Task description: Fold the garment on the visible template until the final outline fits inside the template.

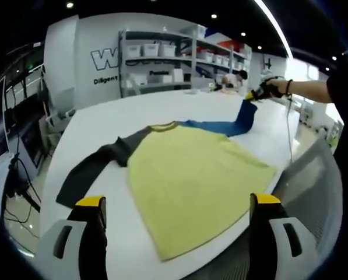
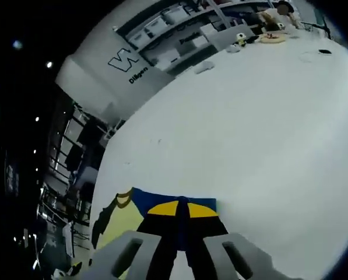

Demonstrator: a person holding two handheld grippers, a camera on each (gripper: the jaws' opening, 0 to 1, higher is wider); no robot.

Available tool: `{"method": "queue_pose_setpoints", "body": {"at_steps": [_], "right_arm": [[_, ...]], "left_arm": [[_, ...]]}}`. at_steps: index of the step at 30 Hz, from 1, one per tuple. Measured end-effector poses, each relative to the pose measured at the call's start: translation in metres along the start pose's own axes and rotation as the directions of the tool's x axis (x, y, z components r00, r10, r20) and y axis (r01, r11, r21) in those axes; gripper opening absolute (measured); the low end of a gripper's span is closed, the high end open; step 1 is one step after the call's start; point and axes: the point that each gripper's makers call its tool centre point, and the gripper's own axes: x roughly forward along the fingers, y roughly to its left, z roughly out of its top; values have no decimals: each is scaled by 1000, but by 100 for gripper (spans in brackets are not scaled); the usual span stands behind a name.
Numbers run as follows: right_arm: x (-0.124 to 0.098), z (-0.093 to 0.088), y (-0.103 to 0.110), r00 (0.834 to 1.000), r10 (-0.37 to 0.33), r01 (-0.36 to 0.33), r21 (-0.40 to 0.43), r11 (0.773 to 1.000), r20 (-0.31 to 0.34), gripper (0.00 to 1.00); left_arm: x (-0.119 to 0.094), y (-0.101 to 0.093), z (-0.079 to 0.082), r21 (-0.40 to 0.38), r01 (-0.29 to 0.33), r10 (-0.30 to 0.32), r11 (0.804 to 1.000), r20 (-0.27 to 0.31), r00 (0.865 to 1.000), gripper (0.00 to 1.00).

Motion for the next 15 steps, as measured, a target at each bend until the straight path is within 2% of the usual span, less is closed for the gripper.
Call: {"method": "queue_pose_setpoints", "body": {"at_steps": [2,6,10,15], "right_arm": [[4,6,0,1000,9,-9,-4,1000,-8,0],[10,-3,28,999,31,-32,-54,998,-20,0],[21,-5,49,997,67,-70,-91,993,-45,0],[30,-10,73,996,75,-82,-142,986,-58,0]], "left_arm": [[0,-1,1,-3,4,-4,1000,10,1000,99],[0,-3,2,-6,10,-10,1000,17,1000,99],[0,-3,3,-5,10,-9,1000,22,1000,99],[0,-4,0,0,14,-14,1000,6,1000,99]]}}
